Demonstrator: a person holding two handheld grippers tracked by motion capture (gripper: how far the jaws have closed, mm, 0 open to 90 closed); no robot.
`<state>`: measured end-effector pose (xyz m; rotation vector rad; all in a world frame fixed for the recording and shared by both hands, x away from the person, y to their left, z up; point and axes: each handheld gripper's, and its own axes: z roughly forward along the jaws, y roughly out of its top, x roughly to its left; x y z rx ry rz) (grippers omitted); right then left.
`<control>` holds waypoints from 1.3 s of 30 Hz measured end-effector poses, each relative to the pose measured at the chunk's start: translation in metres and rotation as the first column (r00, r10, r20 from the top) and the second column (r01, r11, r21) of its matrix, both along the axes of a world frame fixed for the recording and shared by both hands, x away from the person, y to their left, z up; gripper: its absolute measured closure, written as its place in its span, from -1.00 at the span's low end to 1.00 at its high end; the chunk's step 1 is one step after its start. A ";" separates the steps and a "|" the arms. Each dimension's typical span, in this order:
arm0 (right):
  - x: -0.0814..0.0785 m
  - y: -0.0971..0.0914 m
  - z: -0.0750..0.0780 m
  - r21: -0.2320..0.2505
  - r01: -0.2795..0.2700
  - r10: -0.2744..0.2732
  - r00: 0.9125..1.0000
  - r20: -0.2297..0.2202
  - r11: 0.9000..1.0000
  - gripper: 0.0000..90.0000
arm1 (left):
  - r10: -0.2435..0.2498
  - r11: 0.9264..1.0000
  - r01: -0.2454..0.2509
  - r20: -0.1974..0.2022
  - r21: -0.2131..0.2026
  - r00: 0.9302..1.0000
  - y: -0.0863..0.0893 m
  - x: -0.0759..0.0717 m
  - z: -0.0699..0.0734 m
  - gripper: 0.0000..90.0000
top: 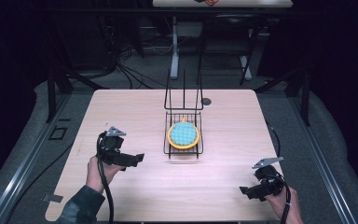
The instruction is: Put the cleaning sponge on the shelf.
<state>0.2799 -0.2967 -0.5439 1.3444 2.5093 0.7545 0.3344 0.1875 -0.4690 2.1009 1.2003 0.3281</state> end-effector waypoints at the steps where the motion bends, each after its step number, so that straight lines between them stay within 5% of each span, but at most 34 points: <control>1: 0.000 0.000 0.000 0.000 0.001 -0.001 1.000 0.002 1.000 -0.80 | 0.003 1.000 -0.003 0.000 0.007 1.000 0.003 -0.004 -0.002 -1.00; 23: 0.000 -0.002 0.000 -0.009 0.011 -0.011 1.000 0.008 1.000 -0.80 | 0.045 0.996 -0.041 -0.057 0.077 0.997 0.027 -0.036 -0.048 -1.00; 39: 0.002 -0.004 0.000 -0.009 0.018 -0.018 1.000 -0.009 1.000 -0.79 | 0.083 0.996 -0.080 -0.145 0.026 0.986 0.041 -0.025 -0.070 -1.00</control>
